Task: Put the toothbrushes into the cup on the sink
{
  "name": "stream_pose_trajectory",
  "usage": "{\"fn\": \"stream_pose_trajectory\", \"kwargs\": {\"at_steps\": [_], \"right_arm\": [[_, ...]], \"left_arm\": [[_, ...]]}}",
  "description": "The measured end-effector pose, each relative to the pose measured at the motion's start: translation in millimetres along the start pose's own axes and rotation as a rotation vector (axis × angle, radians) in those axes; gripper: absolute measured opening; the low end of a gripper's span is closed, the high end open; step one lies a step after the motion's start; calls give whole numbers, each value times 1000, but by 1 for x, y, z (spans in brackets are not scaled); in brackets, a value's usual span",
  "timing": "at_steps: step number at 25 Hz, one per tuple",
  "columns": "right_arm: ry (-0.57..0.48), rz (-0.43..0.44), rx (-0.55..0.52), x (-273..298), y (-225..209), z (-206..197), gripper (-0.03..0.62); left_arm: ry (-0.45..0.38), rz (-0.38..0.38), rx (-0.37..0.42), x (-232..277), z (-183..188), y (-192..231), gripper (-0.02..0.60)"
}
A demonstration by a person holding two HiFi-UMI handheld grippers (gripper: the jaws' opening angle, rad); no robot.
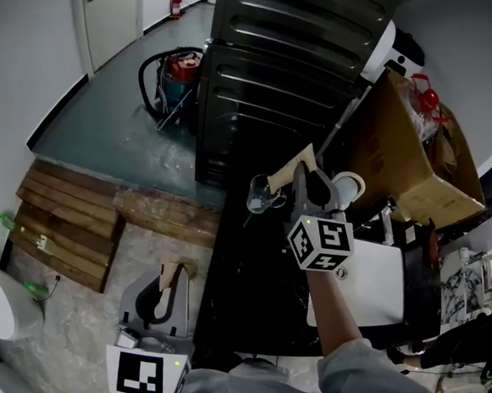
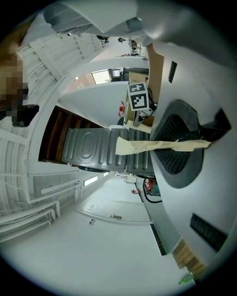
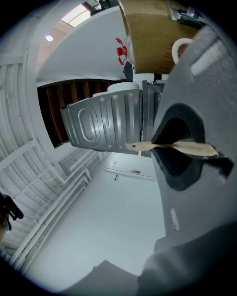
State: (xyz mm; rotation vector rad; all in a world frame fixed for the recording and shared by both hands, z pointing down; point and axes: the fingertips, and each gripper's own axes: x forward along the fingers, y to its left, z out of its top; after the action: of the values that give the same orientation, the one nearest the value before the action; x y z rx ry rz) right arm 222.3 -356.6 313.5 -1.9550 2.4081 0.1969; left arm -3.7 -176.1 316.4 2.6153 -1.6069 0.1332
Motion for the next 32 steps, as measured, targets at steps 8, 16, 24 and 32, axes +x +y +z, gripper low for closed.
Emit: {"fn": "stream_pose_trajectory", "kwargs": {"at_steps": [8, 16, 24, 32], "right_arm": [[84, -9, 39, 14, -2, -47, 9], [178, -10, 89, 19, -5, -91, 10], [226, -24, 150, 20, -5, -115, 11], [255, -36, 169, 19, -7, -119, 35]], "left_arm": [[22, 37, 7, -3, -7, 12, 32], [81, 75, -102, -5, -18, 15, 32], [66, 78, -34, -6, -18, 24, 32], [53, 62, -4, -5, -18, 24, 32]]}}
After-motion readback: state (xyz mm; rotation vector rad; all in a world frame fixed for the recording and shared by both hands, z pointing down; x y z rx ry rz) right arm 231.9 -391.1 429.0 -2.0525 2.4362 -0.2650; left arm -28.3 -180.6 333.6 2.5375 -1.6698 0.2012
